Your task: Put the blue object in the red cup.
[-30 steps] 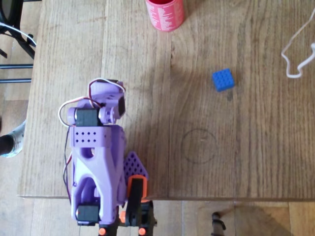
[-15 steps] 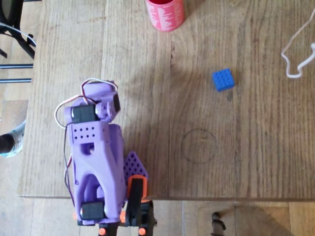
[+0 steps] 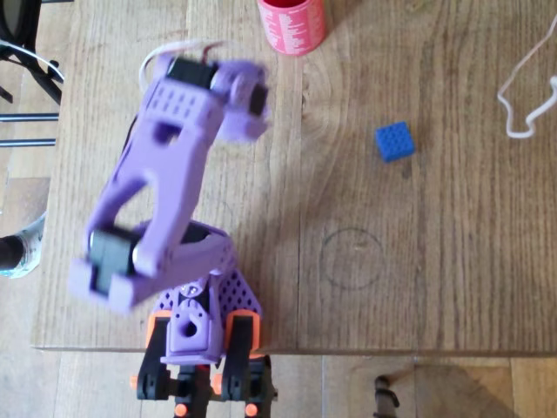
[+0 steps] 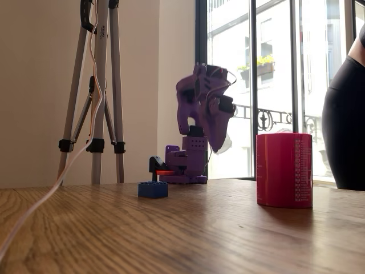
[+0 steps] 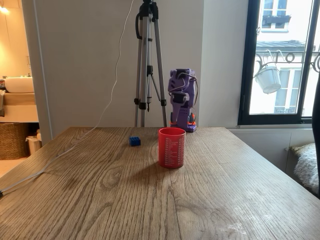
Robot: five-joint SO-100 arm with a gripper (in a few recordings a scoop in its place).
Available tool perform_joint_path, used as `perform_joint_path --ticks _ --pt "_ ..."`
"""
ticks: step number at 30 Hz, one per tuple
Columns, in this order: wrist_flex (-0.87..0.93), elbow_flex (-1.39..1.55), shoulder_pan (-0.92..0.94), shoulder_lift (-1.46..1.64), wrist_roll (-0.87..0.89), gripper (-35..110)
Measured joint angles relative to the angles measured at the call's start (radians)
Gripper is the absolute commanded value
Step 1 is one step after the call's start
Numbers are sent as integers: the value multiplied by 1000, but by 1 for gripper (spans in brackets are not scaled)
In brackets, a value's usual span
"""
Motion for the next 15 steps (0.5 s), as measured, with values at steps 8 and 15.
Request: perform_joint_path --ticks 8,15 --pt "-31 -417 227 -422 225 1" --pt "-81 -477 357 -459 476 1"
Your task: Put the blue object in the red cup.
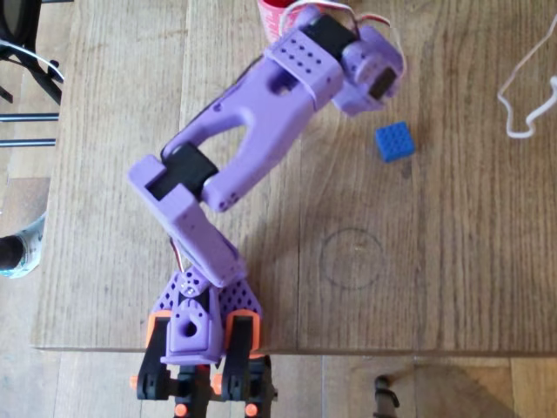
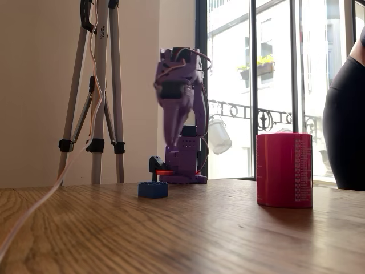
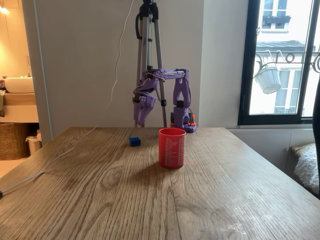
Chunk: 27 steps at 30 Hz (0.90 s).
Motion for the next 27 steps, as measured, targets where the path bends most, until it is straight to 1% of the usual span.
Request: perform_joint_path --ticks 4,9,11,15,17,20,22,23,24,26,27 --pt "5 -2 -9 -12 37 1" --pt "18 0 -26 -55 198 1" --pt "14 0 -40 -55 236 1" --pt "-29 0 -35 -95 258 2" --pt "-40 0 -49 -109 247 7" --pt "-41 -2 -43 -127 213 6" --pt "-35 0 -40 -146 193 11" --pt "-31 0 -40 -152 187 23" --pt "-23 0 -40 -153 181 37" --pt "-17 0 -41 -153 176 37" --pt "-15 0 -40 -153 175 40"
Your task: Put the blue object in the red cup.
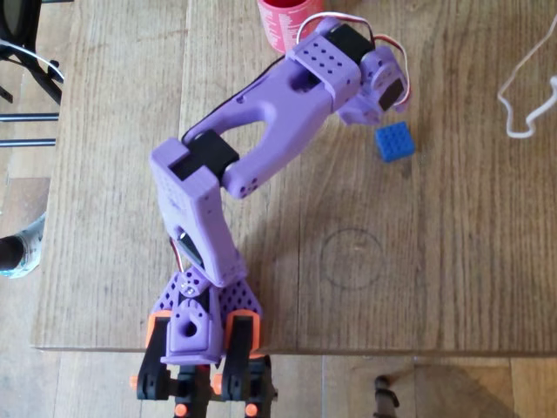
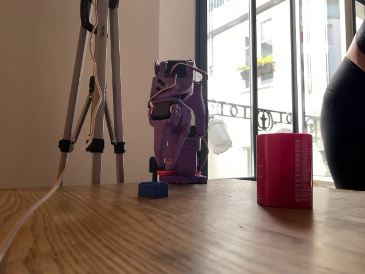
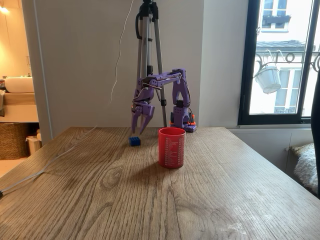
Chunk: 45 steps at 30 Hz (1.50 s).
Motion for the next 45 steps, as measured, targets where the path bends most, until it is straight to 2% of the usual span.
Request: perform_joint_path --ticks 6,10,15,26,33,36,40,45 --pt "44 -2 28 0 -64 48" --pt "130 0 28 -49 -37 50" --pt "156 0 37 -97 -3 48" --pt "91 -25 64 -206 -37 45" --pt "74 -29 74 -210 -58 32" --pt "64 -29 77 -212 -69 2" --pt "32 -37 89 -215 -176 1" --pt "2 -38 107 -216 -222 1"
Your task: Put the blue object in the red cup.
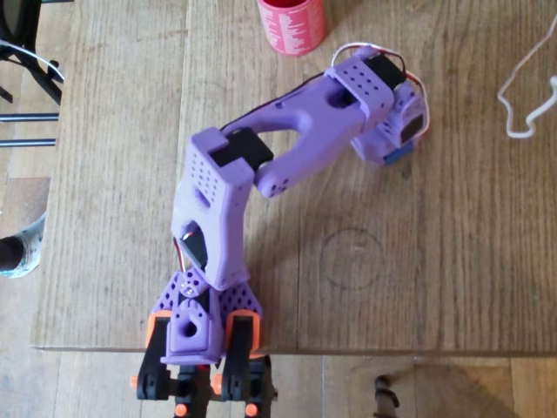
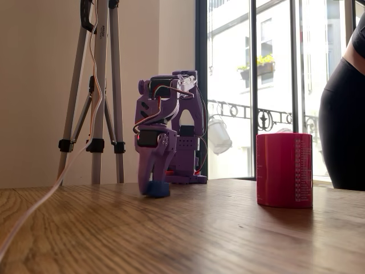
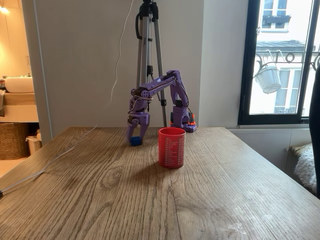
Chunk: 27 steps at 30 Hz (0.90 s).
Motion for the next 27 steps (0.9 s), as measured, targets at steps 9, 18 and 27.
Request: perform_joint_path --ticks 9,18,27 --pt "-66 5 60 11 -55 1" --pt "-270 9 129 241 -250 1" --pt "-359 8 -207 503 -364 1"
